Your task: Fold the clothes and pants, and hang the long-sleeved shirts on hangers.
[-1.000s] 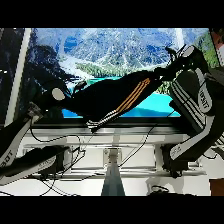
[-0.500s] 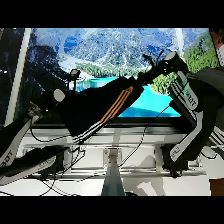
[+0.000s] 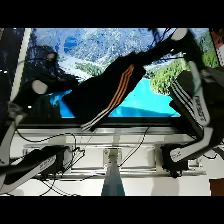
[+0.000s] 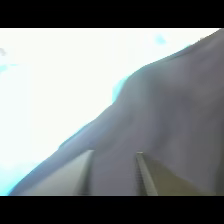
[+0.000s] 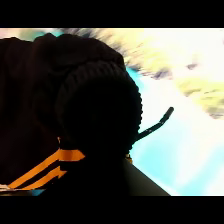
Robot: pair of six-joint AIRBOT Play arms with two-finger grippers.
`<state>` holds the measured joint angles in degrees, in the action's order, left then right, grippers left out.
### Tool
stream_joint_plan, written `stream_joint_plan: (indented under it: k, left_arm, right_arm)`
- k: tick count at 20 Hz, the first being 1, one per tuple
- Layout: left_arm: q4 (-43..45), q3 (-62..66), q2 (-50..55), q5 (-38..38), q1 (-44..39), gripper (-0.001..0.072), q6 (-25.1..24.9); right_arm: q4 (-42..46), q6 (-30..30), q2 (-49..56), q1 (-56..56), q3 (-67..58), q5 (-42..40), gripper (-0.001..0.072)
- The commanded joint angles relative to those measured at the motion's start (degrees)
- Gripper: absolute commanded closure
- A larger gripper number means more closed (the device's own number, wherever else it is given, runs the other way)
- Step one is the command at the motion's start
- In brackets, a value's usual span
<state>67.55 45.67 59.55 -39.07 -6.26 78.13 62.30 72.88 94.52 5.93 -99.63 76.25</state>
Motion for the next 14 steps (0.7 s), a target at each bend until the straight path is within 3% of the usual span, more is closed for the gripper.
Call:
stream_joint_plan:
  k: [1,3,7,11,14]
  left_arm:
    - [13.18,2.32,-6.29,-7.17,9.07,0.061,1.14]
    - [20.5,2.32,-8.81,-10.27,13.27,0.061,1.16]
    - [20.92,2.29,-10.34,-11.58,17.53,0.061,1.16]
    - [20.9,2.29,-10.32,-11.58,17.46,0.061,1.14]
    - [20.87,2.29,-10.32,-11.58,17.46,0.061,1.16]
  right_arm:
    - [22.32,13.81,-12.83,-1.92,-1.66,-3.34,0.0679]
    - [28.85,21.22,-19.37,-5.22,-1.66,-1.99,0.0679]
    - [39.89,35.65,-30.6,-16.94,-1.81,5.53,0.0679]
    - [50.95,42.07,-40.26,-34.1,-1.92,15.96,0.0679]
    - [52.52,45.68,-46.62,-48.11,-1.9,16.37,0.0678]
